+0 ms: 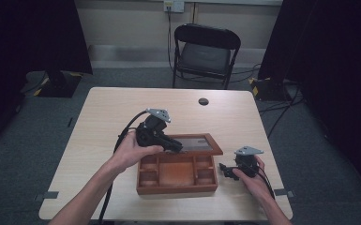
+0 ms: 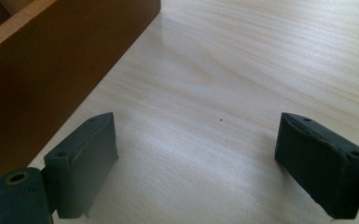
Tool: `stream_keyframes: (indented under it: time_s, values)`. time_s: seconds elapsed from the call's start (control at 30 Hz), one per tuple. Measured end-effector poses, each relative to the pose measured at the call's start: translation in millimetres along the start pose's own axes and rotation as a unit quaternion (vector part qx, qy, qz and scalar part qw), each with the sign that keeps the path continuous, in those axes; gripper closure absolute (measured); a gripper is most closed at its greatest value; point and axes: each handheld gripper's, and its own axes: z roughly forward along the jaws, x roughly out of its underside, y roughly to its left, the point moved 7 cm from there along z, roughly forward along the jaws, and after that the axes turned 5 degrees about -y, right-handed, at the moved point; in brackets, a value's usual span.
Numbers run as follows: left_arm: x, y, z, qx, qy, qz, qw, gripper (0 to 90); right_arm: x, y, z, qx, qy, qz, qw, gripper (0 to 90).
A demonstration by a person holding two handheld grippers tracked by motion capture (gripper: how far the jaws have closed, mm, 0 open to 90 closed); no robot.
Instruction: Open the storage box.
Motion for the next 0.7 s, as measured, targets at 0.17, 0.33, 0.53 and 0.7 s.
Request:
stream_keyframes:
  time_s: [0.17,0.33,0.53,0.7]
  values:
    - [-0.1,-0.3,0.6,0.004,-0.005,-0.002,1.0000,82.3,0.0,0.0,0.0,0.000,0.000,0.000,1.0000,11.9]
    - [-0.1,-0.3,0.6,0.004,-0.005,-0.003,1.0000,82.3,0.0,0.0,0.0,0.000,0.000,-0.001,1.0000,11.9]
    - [-0.2,-0.1,0.4,0.004,-0.005,-0.004,1.0000,82.3,0.0,0.0,0.0,0.000,0.000,-0.001,1.0000,11.9]
    - [-0.4,0.0,0.0,0.005,-0.005,-0.004,1.0000,82.3,0.0,0.0,0.0,0.000,0.000,0.000,1.0000,11.8]
